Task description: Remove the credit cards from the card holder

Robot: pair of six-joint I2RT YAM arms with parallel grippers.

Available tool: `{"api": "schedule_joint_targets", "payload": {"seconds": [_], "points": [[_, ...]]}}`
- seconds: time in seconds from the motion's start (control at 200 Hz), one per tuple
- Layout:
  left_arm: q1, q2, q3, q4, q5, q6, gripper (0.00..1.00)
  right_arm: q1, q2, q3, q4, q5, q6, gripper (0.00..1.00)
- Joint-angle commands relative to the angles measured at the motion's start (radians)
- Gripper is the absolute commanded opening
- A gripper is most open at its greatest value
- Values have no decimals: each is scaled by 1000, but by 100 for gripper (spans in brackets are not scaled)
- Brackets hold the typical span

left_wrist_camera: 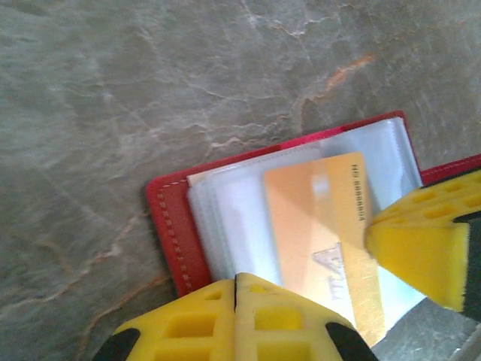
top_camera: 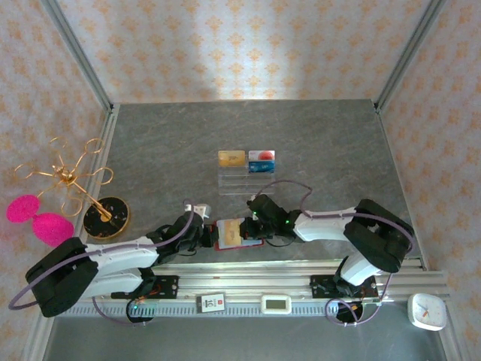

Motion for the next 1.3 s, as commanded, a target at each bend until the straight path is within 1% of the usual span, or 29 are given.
{"api": "schedule_joint_targets", "payload": {"seconds": [0.0,0.08,0.225,0.34,0.526,0.591,0.631,0.746,0.796,0.911,0.936,1.006,1.126,1.296], "points": [[9,-49,47,-82,-34,47,0,-7,-11,-23,0,35,17,0],[3,-44,76,-45,-7,40,0,-7,2,-23,16,25,17,0],[-37,58,102,2,16,42,0,-7,-3,-27,25,26,11,0],[-46,117,91,67,32,29,0,-7,-1,-36,36,22,11,0],[-49,177,97,58,33,33,0,-7,3,-47,58,9,14,0],[-48,201,93,52,39,38,0,-8,9,-52,75,-8,17,13],[-47,215,90,55,46,37,0,-10,16,-54,91,-24,17,18],[-55,250,90,52,64,42,0,-15,38,-58,125,-52,17,20],[-59,260,94,41,65,48,0,-17,48,-61,146,-68,20,19],[-67,267,96,33,70,56,0,-21,55,-65,169,-73,21,13],[-67,268,96,28,68,57,0,-24,55,-65,168,-71,20,11],[-67,266,91,30,67,53,0,-30,49,-71,169,-69,21,0],[-66,245,87,26,59,47,0,-39,-10,-102,129,-24,19,0],[-52,195,103,16,53,58,0,-40,-100,-97,-17,53,-27,0]]}}
